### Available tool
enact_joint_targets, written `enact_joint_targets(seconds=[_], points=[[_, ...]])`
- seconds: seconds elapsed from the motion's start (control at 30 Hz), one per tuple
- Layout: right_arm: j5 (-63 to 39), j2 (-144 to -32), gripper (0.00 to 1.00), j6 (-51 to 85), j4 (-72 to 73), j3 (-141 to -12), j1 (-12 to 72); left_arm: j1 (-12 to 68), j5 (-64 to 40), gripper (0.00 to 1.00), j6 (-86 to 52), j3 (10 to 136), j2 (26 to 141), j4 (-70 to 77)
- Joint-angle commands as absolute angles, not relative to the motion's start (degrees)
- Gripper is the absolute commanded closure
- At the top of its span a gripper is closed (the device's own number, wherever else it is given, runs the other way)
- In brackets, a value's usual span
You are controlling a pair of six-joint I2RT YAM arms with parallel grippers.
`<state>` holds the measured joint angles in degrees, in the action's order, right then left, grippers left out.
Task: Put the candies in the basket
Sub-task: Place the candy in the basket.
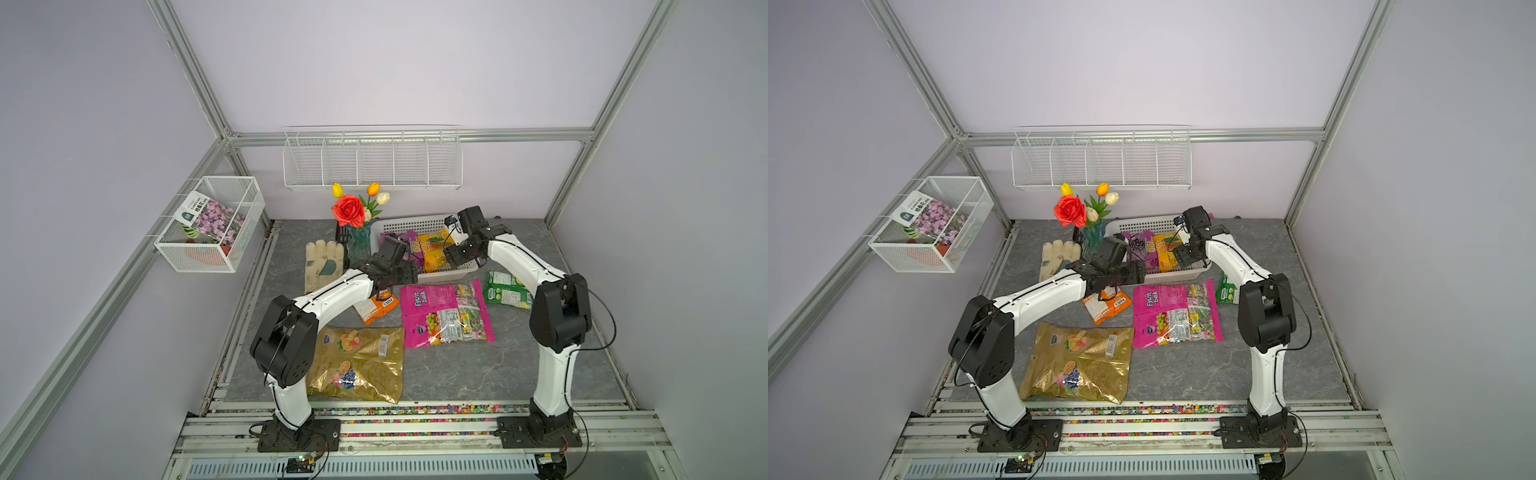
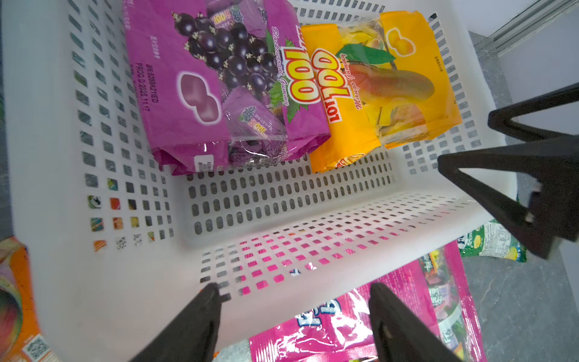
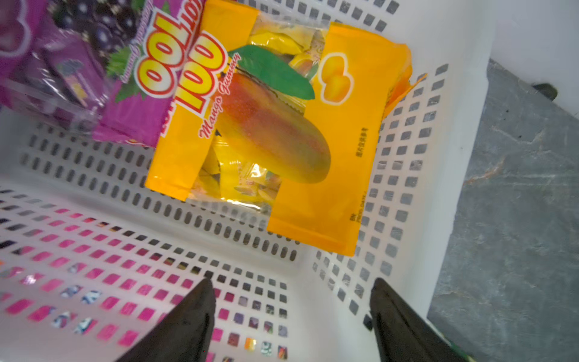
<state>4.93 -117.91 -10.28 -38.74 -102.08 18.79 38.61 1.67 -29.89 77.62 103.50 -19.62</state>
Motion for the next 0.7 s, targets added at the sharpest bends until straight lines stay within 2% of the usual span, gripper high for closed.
enact_joint_targets(seconds=[0.0,0.23,0.5,0.67], points=[[10.63,-122.77,0.20,-17.63,-39.14,-105.74,19.34,38.58,1.61,0.22,-30.31,78.47,105.39,-23.47],[12.97,-128.66,0.19,-19.20,-40.89,-111.53,19.78,38.56,1.54,0.22,-30.32,78.38,105.91,-23.42],[7.82,-133.05,0.18,-8.24,-33.28,-112.62,19.16,38.50,-1.02,0.22,-30.32,77.58,106.05,-21.48],[15.18,-135.83,0.16,-6.36,-29.45,-115.09,19.51,38.50,-0.85,0.22,-30.05,76.41,104.85,-20.33]])
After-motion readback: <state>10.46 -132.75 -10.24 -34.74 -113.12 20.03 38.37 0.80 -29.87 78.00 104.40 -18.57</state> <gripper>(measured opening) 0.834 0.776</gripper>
